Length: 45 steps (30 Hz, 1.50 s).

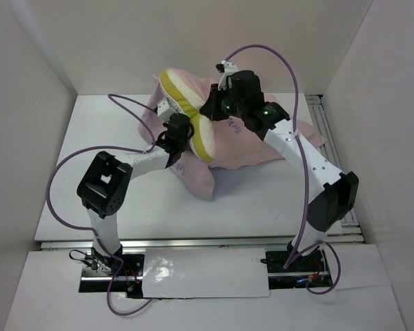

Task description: Put the pillow into the pillowcase

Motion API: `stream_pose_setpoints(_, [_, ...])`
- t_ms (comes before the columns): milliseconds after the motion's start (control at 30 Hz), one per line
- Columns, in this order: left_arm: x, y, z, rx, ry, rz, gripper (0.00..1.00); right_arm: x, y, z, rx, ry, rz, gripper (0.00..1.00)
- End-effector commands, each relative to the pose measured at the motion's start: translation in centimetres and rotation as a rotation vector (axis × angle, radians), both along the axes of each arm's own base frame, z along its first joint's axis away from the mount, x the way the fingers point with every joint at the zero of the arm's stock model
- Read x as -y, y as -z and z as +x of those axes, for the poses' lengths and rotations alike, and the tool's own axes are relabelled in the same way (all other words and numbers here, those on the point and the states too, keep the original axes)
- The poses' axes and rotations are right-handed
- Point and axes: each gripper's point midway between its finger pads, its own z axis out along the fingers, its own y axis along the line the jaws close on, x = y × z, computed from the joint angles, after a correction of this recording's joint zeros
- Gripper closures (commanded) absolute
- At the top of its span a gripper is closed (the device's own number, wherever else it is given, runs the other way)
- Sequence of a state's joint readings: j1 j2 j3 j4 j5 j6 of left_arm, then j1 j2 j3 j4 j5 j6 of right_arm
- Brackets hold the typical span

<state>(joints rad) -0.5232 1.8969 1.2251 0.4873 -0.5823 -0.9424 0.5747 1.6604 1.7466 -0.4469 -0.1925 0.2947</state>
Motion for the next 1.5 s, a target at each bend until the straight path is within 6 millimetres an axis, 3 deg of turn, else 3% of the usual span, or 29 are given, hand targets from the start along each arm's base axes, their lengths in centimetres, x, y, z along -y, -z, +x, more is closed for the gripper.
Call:
stream_pose_setpoints(0, [-0.1,-3.9,0.9,0.103,-0.018,-0.012,1.00,-0.7,-6.6,-2.0,0.104,-0.090,0.145,1.00])
stream_pose_setpoints(67, [-1.0,-3.6,0.2,0.091,-0.029,0.025,1.00,0.0,-5.8,-1.4,0.089,-0.052,0.126,1.00])
stream_pose_setpoints(100, [-1.8,-4.9,-0.4,0.092,-0.031,0.022,1.00,0.3,-5.0,-1.1,0.075,-0.031,0.111,1.00])
stream_pose_setpoints(200, [-2.8,-3.7,-2.6,0.002,-0.010,0.082,1.00,1.8,-3.5,0.2,0.067,0.038,0.075,1.00])
stream_pose_setpoints(233, [-3.8,-4.2,-3.4,-0.002,-0.009,0.080,1.00,2.2,-3.4,0.7,0.073,0.057,0.074,1.00])
stream_pose_setpoints(333, [-4.5,-2.6,-5.7,-0.096,0.104,0.103,1.00,2.8,-1.6,2.3,0.078,0.120,0.031,1.00])
stream_pose_setpoints(367, [-4.0,-3.6,-6.9,-0.096,0.177,0.077,1.00,3.2,-0.4,3.1,0.078,0.165,-0.010,1.00])
stream_pose_setpoints(500, [-4.8,-3.5,-8.7,-0.086,0.221,0.127,1.00,2.4,0.8,2.7,0.079,0.114,0.000,1.00])
stream_pose_setpoints(533, [-4.7,-4.4,-8.4,-0.074,0.221,0.123,1.00,2.2,-1.0,2.4,0.116,0.100,0.044,1.00])
stream_pose_setpoints(633, [-3.9,-3.3,-7.8,-0.094,0.269,0.166,1.00,1.4,-2.3,1.7,0.126,0.058,0.064,1.00])
stream_pose_setpoints(667, [-2.9,-4.6,-7.6,-0.035,0.321,0.159,1.00,1.0,-2.7,1.4,0.130,0.034,0.074,1.00])
stream_pose_setpoints(733, [-1.9,-4.1,-7.4,-0.015,0.370,0.158,1.00,1.0,-4.1,0.7,0.139,0.009,0.089,1.00])
stream_pose_setpoints(867, [-0.3,-3.3,-7.1,-0.018,0.390,0.200,0.83,0.4,-5.9,-0.3,0.136,-0.045,0.115,1.00])
stream_pose_setpoints(900, [-0.9,-2.9,-6.8,-0.027,0.362,0.219,0.75,0.2,-7.0,-0.8,0.149,-0.070,0.130,1.00])
stream_pose_setpoints(1000, [0.0,-3.3,-6.0,0.002,0.338,0.232,0.62,-0.9,-7.4,-1.9,0.121,-0.155,0.151,1.00])
stream_pose_setpoints(1033, [0.4,-2.9,-6.1,-0.006,0.336,0.239,0.54,-1.2,-7.2,-2.1,0.100,-0.170,0.156,1.00])
stream_pose_setpoints(1100, [0.7,-4.1,-5.2,0.019,0.297,0.216,0.49,-1.1,-7.5,-2.4,0.089,-0.191,0.170,1.00])
stream_pose_setpoints(1200, [-0.2,-4.3,-4.3,0.019,0.213,0.198,0.41,-1.4,-7.9,-3.2,0.075,-0.230,0.186,1.00])
stream_pose_setpoints(1233, [-0.4,-4.3,-4.2,0.018,0.194,0.189,0.34,-1.5,-7.9,-3.4,0.073,-0.242,0.189,1.00])
stream_pose_setpoints(1300, [-0.6,-4.5,-3.9,0.007,0.158,0.205,0.00,-1.6,-7.9,-3.6,0.071,-0.253,0.191,1.00])
stream_pose_setpoints(1433, [-1.7,-3.2,-3.0,-0.068,0.070,0.231,0.00,-1.8,-7.9,-4.0,0.067,-0.276,0.196,1.00])
stream_pose_setpoints(1467, [-2.0,-1.8,-3.2,-0.130,0.063,0.259,0.00,-1.9,-8.0,-4.2,0.058,-0.287,0.204,1.00])
